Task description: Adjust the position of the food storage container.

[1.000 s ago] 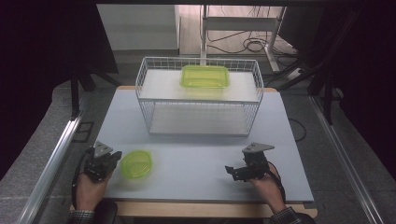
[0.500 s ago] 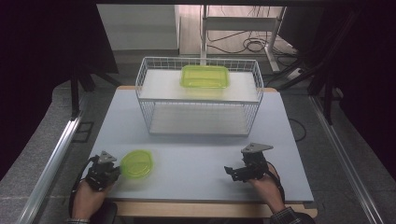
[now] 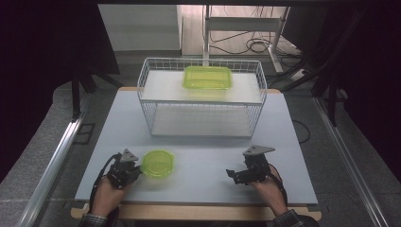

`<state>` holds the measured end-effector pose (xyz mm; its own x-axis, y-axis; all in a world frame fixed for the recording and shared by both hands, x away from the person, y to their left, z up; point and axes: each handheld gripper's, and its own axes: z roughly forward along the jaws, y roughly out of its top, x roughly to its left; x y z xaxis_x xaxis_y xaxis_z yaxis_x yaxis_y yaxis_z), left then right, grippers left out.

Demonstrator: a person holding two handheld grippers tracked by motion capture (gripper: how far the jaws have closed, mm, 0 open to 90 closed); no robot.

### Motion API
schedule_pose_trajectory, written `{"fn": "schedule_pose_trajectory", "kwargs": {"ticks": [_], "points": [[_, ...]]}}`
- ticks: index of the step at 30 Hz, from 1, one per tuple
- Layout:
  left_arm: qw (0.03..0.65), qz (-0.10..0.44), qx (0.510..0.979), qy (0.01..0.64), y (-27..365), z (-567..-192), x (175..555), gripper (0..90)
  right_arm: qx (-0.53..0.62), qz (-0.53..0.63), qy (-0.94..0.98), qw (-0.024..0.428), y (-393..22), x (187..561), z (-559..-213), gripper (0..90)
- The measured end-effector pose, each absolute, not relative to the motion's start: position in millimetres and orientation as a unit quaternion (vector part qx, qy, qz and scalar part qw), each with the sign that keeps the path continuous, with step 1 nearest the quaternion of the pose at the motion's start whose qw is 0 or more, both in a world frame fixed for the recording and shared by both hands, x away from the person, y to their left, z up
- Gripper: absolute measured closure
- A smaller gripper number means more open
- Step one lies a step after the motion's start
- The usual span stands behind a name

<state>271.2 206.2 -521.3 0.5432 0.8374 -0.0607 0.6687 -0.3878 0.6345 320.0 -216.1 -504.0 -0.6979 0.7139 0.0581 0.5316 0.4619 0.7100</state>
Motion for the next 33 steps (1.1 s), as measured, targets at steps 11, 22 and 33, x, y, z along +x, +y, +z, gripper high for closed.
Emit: {"fn": "schedule_pose_trajectory", "kwargs": {"ticks": [11,22,33], "points": [[0.328,0.108,0.841,0.416,166,-523,286,90.0,0.37,0.363,0.847,0.122,-216,321,-506,3.2],[0.331,0.088,0.86,0.378,131,-524,287,90.0,0.371,0.363,0.846,0.121,-216,322,-506,3.2],[0.343,0.073,0.874,0.338,95,-526,285,89.3,0.373,0.362,0.846,0.117,-217,323,-507,3.2]]}}
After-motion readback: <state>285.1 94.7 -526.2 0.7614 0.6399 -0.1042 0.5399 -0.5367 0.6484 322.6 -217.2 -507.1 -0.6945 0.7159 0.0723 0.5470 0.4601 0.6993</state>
